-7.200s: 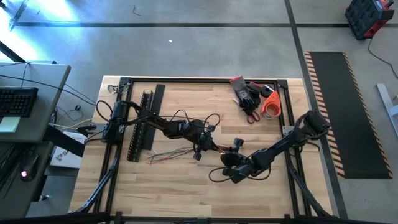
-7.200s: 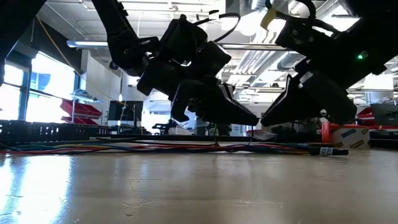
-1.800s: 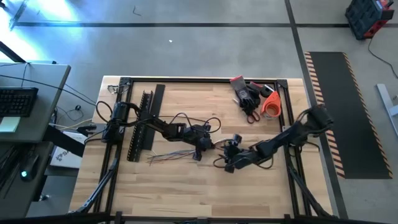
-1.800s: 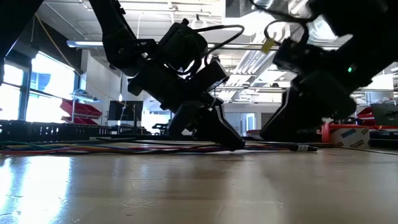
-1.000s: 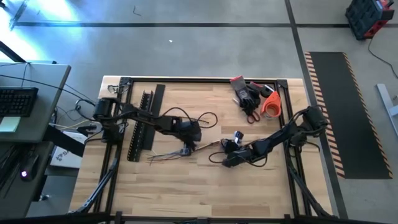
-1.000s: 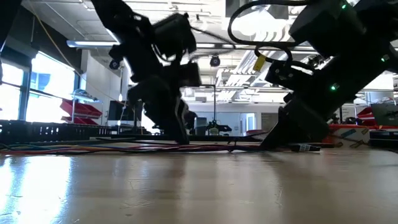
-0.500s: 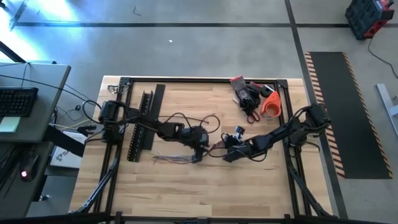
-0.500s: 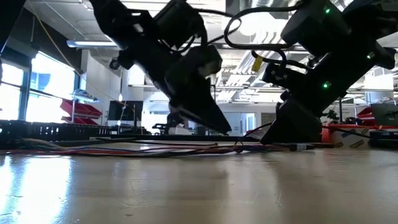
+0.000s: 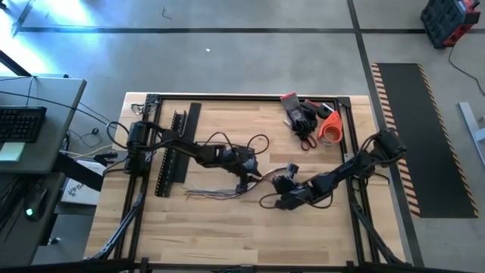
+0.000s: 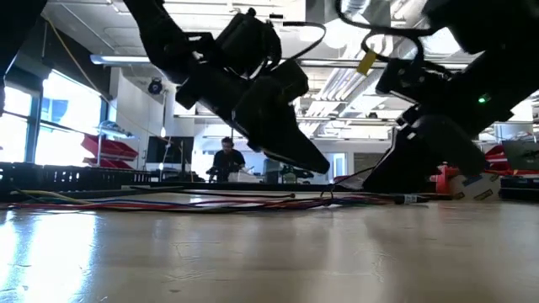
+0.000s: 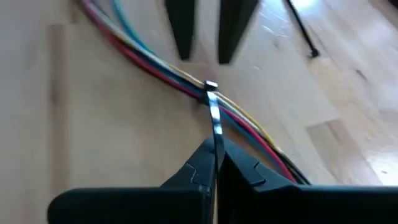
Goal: Ziptie cables
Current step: Wrap the cables together using the left black zip tie
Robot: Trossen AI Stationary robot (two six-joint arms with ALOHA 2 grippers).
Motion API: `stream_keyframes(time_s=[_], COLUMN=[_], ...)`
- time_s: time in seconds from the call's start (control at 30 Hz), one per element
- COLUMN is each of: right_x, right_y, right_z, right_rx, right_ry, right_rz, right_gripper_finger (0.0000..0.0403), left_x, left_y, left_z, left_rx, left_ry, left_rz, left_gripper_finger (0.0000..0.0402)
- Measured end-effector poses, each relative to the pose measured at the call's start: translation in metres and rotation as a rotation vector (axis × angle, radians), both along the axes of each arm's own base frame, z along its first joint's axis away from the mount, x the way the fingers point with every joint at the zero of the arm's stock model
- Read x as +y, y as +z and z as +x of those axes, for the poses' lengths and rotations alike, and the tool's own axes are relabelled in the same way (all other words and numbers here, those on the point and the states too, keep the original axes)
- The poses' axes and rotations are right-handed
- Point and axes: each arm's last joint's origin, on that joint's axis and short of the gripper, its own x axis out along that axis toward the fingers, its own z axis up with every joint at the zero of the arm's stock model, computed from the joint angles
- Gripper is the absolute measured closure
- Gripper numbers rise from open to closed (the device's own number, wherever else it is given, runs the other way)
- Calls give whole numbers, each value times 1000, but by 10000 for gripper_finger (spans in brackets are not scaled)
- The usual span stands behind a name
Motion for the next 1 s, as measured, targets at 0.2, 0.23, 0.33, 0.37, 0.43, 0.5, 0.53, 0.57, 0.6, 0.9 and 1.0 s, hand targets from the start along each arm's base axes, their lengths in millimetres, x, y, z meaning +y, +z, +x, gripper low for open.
stream_keyframes(time_s=[0.2,0.23,0.33,0.37,0.43,0.5,0.53,0.57,0.6,0.9,1.0], right_x=[11,11,12,12,12,12,12,12,12,12,12], right_y=[1,1,1,0,1,1,1,1,1,1,1], right_z=[-5,-5,-5,-5,-5,-5,-5,-5,-5,-5,-6], right_rx=[-13,-13,-20,-21,-22,-22,-23,-23,-23,-24,-17], right_ry=[30,32,24,21,20,20,20,20,20,19,24], right_rz=[-17,-17,-6,-3,-2,-2,-1,-1,-1,2,5], right_gripper_finger=[403,403,403,403,403,403,403,403,403,403,400], left_x=[-4,-5,-8,-9,-10,-11,-11,-11,-11,-11,-11], left_y=[-22,-23,-28,-28,-25,-23,-23,-23,-23,-23,-23], left_z=[5,6,6,6,8,9,9,9,9,9,9], left_rx=[-20,-34,-40,-46,-79,-105,-108,-110,-112,-110,-110], left_ry=[-46,-56,-83,-93,-108,-111,-112,-115,-118,-130,-130], left_rz=[56,65,95,106,125,129,131,136,143,164,165], left_gripper_finger=[314,314,314,314,314,314,315,317,321,390,396])
